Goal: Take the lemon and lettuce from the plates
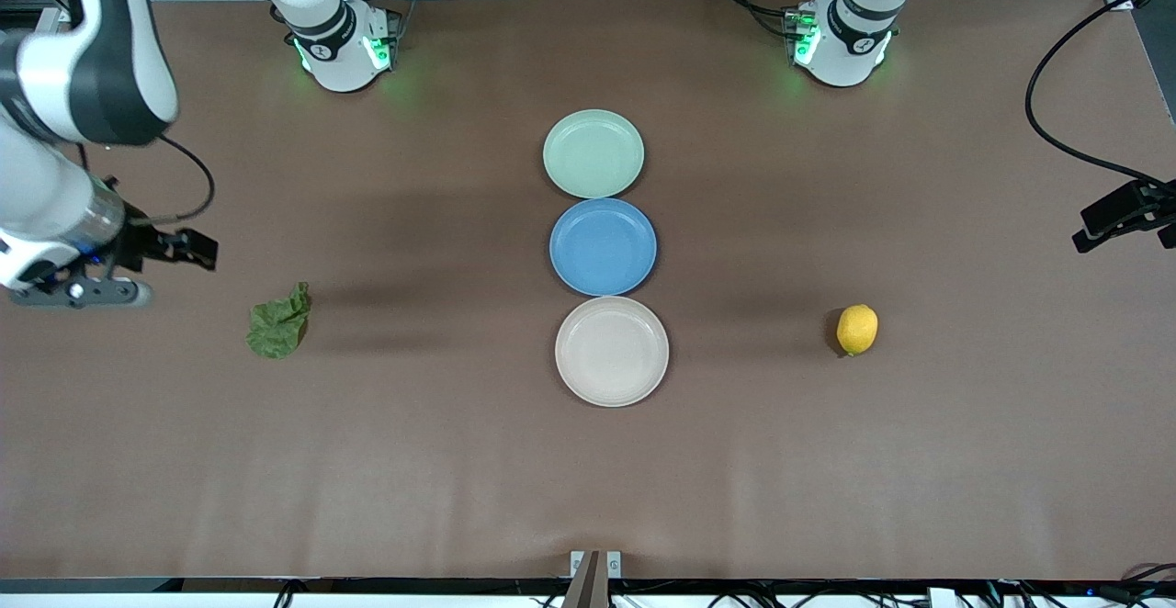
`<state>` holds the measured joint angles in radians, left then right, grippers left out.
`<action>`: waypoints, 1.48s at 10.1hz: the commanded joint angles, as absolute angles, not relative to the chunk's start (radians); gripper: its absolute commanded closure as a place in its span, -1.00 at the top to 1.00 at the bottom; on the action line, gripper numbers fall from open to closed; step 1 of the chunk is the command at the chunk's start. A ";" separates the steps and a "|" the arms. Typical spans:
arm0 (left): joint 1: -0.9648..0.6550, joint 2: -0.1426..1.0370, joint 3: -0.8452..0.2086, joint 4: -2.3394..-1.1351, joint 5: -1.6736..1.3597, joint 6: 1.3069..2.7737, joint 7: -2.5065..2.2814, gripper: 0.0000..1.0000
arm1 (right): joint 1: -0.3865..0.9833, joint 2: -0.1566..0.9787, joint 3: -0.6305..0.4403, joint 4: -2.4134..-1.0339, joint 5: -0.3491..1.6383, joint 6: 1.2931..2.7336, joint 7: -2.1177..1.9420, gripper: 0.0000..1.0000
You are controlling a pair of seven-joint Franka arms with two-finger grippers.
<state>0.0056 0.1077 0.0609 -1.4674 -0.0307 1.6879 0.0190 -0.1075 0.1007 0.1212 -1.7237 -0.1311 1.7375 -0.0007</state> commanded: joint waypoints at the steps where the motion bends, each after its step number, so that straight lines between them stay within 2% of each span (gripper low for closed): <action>1: 0.008 0.104 0.061 -1.466 -0.046 1.680 0.018 1.00 | -0.100 0.100 0.118 -1.576 -0.110 1.564 -0.014 1.00; 5: 0.009 0.101 0.064 -1.477 -0.048 1.678 0.023 1.00 | -0.080 0.008 0.077 -1.520 -0.112 1.520 -0.012 1.00; 9: 0.011 0.072 0.064 -1.506 -0.046 1.664 0.024 1.00 | -0.078 0.003 0.063 -1.419 -0.107 1.427 -0.015 1.00; 11: 0.011 0.058 0.064 -1.522 -0.048 1.664 0.026 1.00 | -0.084 0.002 0.048 -1.417 -0.036 1.437 -0.008 1.00; 15: -0.004 0.067 0.058 -1.509 -0.046 1.664 0.008 1.00 | -0.078 0.015 0.025 -1.439 -0.031 1.545 -0.006 1.00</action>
<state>0.0047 0.0840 0.0620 -1.4956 -0.0307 1.6714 0.0189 -0.0889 0.0082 0.0389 -1.4345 -0.0536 1.5225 -0.0048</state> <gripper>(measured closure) 0.000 0.000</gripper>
